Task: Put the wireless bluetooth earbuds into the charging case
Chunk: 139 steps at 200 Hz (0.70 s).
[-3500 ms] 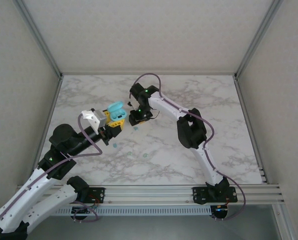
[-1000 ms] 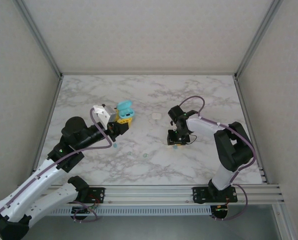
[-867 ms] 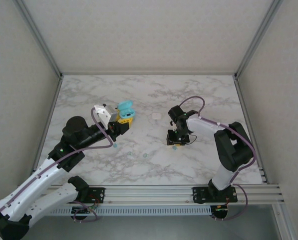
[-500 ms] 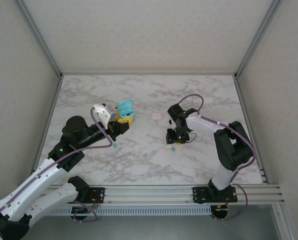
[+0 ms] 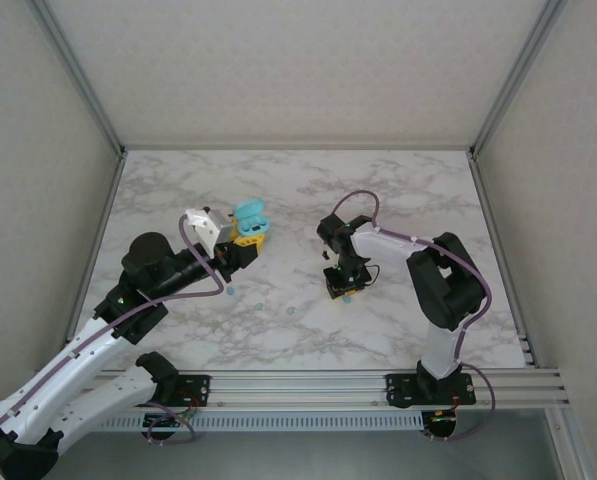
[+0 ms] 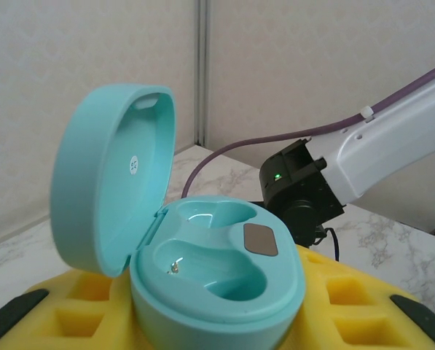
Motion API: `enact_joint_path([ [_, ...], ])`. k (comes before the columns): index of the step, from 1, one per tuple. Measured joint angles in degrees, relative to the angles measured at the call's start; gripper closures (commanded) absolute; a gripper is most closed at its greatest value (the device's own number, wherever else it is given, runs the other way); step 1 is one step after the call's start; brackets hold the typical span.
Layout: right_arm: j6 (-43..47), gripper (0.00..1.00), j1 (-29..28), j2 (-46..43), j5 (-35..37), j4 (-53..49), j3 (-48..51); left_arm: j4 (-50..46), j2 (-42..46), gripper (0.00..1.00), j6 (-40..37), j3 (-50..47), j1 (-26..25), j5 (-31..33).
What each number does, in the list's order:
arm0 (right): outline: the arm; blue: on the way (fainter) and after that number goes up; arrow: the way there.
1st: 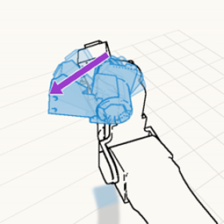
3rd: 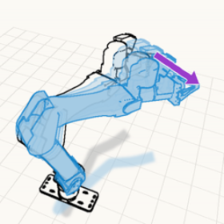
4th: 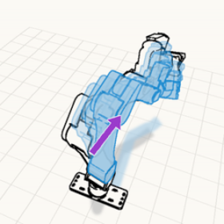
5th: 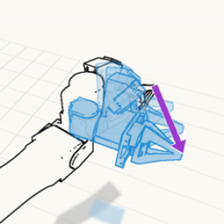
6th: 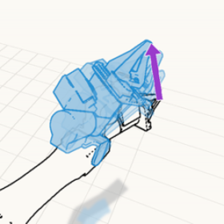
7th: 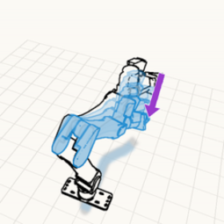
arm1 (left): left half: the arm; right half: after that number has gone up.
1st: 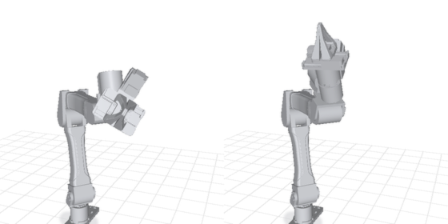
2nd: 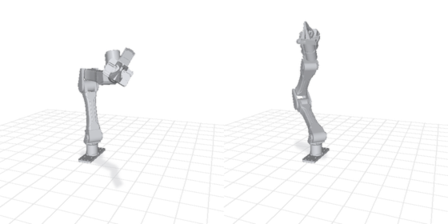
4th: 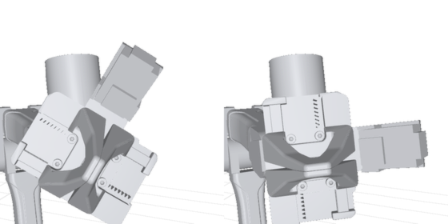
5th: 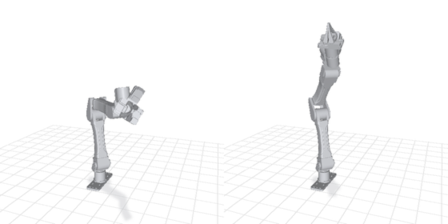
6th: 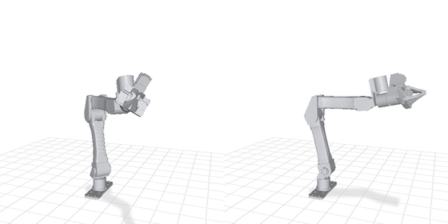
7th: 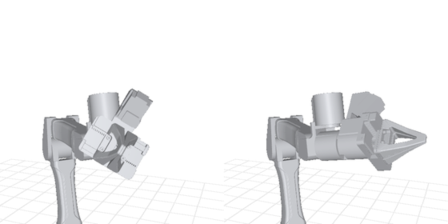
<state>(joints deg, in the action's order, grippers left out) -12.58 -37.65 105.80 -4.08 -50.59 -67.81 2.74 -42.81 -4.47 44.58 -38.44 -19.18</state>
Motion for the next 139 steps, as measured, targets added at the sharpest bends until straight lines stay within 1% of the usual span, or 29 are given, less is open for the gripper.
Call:
enact_joint_path([
  [38,1.75,0.68,0.00,0.20,1.29,-1.38,-0.94,0.00,0.00,0.86,0.02,0.00,0.00,0.02],
  [115,4.26,0.72,0.00,2.03,1.31,-3.26,-1.31,0.00,-0.07,0.86,0.02,0.00,0.00,0.02],
  [139,4.50,0.74,0.00,2.03,1.46,-3.23,-1.31,0.00,-0.07,0.85,0.02,0.00,0.00,0.02],
])
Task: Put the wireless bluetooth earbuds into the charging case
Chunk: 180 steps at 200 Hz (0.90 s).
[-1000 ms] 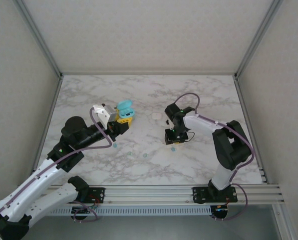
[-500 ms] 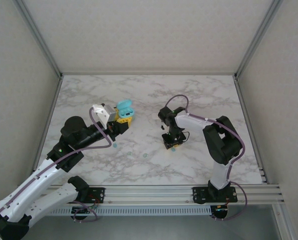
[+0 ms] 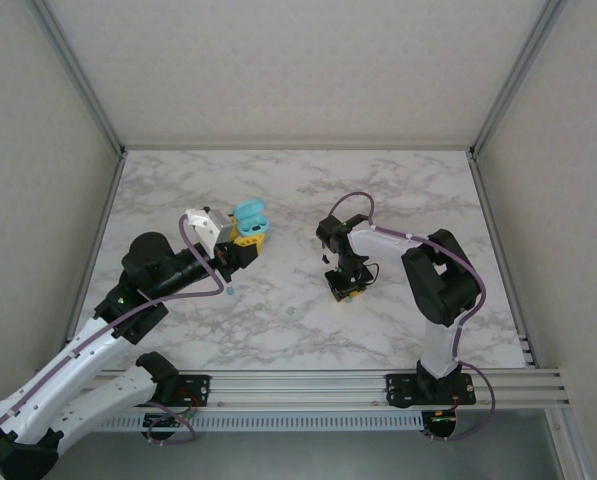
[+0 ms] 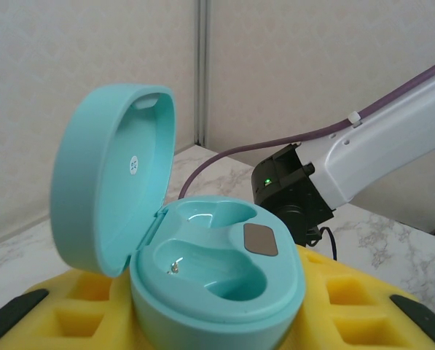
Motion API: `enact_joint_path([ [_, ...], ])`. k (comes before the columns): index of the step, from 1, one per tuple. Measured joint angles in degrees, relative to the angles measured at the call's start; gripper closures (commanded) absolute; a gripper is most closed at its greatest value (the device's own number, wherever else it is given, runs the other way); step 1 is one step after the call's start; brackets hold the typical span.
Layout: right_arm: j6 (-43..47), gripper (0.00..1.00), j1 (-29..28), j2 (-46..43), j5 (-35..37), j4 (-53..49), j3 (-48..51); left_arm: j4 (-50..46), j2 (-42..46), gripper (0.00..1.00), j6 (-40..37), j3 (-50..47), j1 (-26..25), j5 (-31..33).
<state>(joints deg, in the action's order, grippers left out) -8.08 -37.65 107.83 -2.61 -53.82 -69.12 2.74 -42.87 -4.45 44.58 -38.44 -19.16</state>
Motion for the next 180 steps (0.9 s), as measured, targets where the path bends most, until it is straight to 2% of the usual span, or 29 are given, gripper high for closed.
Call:
enact_joint_path([
  [50,-0.22,0.76,0.00,0.39,0.24,-0.02,-0.04,0.00,0.00,0.85,0.02,0.00,0.00,0.00],
  [78,-0.63,0.82,0.00,0.42,0.50,-0.20,-0.20,0.00,0.02,0.85,0.02,0.00,0.00,0.00],
  [121,-2.73,0.82,0.37,-1.36,-0.70,-0.09,-0.20,0.00,0.13,0.85,0.00,0.00,0.00,0.02],
  [147,-5.84,0.83,4.04,-9.66,-10.01,3.61,1.57,0.00,0.13,0.87,0.00,0.00,0.00,0.26],
  [180,-11.04,0.82,11.87,-21.53,-30.21,11.08,2.80,0.07,0.13,0.88,-0.04,-0.09,0.09,1.70],
])
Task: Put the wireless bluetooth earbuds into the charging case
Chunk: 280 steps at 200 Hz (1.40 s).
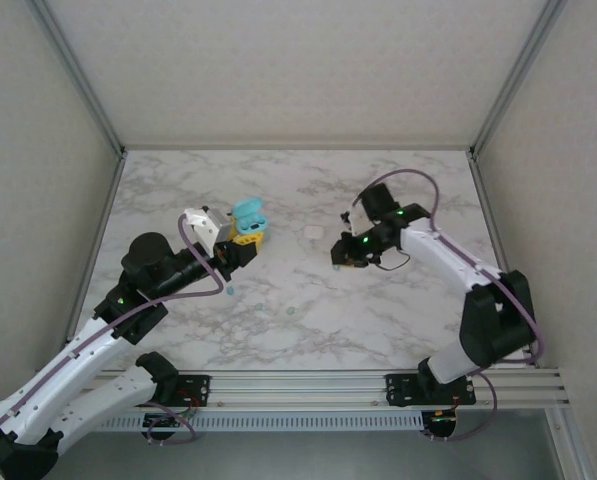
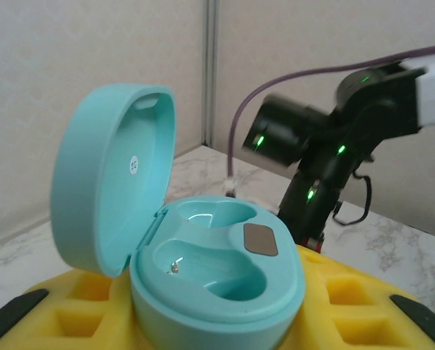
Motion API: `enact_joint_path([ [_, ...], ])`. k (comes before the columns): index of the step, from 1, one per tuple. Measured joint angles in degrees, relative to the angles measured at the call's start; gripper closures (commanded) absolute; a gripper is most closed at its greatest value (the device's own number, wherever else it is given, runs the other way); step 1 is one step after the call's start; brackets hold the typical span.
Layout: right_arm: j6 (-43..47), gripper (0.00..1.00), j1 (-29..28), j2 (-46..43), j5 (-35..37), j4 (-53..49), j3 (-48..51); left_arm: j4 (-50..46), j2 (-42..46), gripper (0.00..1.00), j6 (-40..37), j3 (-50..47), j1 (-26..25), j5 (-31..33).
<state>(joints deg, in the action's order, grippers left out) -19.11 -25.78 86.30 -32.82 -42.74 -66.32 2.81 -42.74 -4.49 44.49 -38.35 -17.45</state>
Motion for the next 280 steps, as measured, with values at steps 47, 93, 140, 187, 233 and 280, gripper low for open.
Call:
enact_joint_path([
  [47,-10.78,0.83,1.86,0.20,-27.04,11.30,-0.33,1.66,-0.35,0.89,0.04,-2.01,3.34,-0.28],
  [93,-20.74,0.83,1.88,0.48,-36.39,16.81,-2.62,3.06,-2.67,0.89,0.24,-2.62,8.00,-4.70],
  [140,-23.87,0.82,1.86,-2.45,-36.30,17.92,-8.61,5.77,-7.78,0.89,0.24,-2.62,8.17,-10.82],
  [187,-22.82,0.82,0.59,-6.73,-32.37,18.23,-11.15,8.76,-10.88,0.91,-0.48,-2.58,6.62,-14.19],
  [233,-21.33,0.82,-2.67,-6.91,-29.73,18.75,-13.57,9.22,-13.75,0.91,-1.79,-0.90,4.94,-16.24],
  [280,-19.65,0.82,-5.14,-5.55,-28.20,19.43,-16.28,9.51,-14.91,0.90,-1.99,0.81,4.24,-17.22],
])
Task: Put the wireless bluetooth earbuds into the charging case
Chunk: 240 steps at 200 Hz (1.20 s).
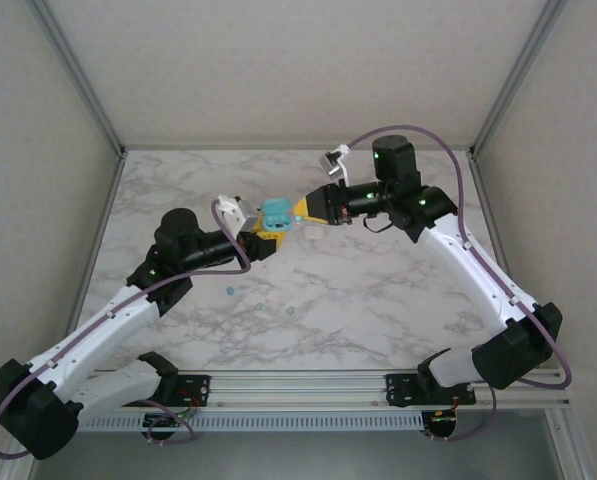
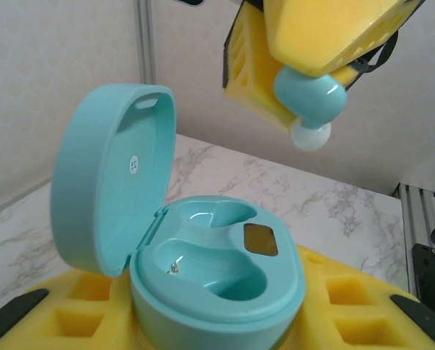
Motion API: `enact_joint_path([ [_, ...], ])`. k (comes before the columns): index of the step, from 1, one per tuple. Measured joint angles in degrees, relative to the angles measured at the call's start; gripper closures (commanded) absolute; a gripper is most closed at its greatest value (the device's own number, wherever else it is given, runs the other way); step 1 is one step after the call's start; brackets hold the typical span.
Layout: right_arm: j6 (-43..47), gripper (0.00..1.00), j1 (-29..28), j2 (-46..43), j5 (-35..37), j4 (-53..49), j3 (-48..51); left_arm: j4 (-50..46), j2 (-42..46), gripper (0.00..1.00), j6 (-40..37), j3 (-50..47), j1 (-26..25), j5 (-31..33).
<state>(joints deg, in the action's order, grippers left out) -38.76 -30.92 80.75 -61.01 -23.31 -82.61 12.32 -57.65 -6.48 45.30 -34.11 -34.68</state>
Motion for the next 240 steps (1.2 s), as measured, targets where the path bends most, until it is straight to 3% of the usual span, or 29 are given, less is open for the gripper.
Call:
enact_joint_path([
  [189,1.84,0.81,-2.51,2.34,4.55,-0.22,-0.04,-0.11,-0.11,0.91,0.07,0.28,-0.72,-0.83],
  [240,3.72,0.69,-2.51,2.40,5.64,-1.60,-0.13,-0.74,-0.11,0.91,0.11,0.26,-0.72,-0.63],
])
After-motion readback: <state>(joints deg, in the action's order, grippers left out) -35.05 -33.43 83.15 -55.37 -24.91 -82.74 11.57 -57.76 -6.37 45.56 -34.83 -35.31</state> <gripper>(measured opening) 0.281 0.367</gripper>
